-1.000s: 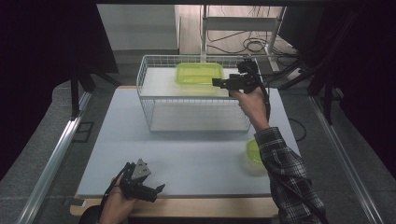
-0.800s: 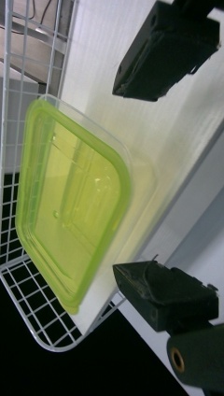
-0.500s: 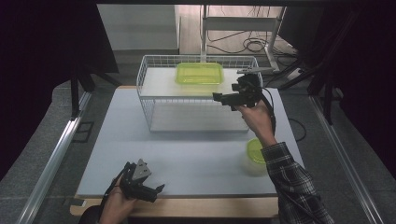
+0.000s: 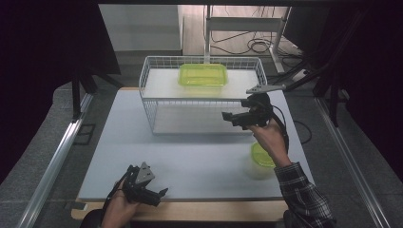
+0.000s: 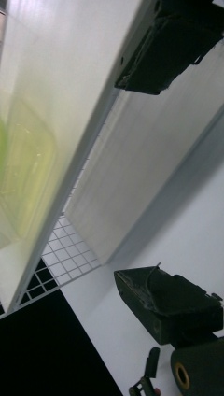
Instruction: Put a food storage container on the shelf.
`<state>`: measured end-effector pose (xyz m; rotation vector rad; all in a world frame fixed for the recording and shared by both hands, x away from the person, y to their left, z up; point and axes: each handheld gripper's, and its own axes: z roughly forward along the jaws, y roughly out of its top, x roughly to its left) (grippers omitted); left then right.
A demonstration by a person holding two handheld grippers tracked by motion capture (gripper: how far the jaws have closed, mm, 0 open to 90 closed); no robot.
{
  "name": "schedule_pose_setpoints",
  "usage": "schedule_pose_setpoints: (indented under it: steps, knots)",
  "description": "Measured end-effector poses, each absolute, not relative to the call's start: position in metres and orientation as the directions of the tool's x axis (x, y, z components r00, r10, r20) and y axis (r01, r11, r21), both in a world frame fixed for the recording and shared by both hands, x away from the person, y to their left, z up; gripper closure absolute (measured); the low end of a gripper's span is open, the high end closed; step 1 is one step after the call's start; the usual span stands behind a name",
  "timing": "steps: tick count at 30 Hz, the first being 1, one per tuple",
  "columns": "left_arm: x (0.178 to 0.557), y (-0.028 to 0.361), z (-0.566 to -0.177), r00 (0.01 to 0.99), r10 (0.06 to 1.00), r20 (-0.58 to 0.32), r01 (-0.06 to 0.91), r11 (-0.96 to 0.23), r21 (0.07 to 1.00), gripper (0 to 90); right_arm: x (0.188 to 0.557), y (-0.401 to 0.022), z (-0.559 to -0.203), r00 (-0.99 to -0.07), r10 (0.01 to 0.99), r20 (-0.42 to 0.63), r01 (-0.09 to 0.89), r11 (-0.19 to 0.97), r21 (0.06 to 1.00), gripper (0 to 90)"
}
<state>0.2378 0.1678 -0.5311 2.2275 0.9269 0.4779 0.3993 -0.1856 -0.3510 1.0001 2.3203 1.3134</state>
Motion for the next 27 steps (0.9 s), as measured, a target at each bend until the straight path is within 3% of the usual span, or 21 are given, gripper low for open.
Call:
schedule_pose_setpoints:
  steps: [27]
  knots:
    - [0.237,0.168,-0.531,0.681,0.726,0.093,0.462,-0.525,0.715,0.0,0.345,-0.22,-0.406,-0.697,0.716,0.04,0.442,0.385,0.81,4.7]
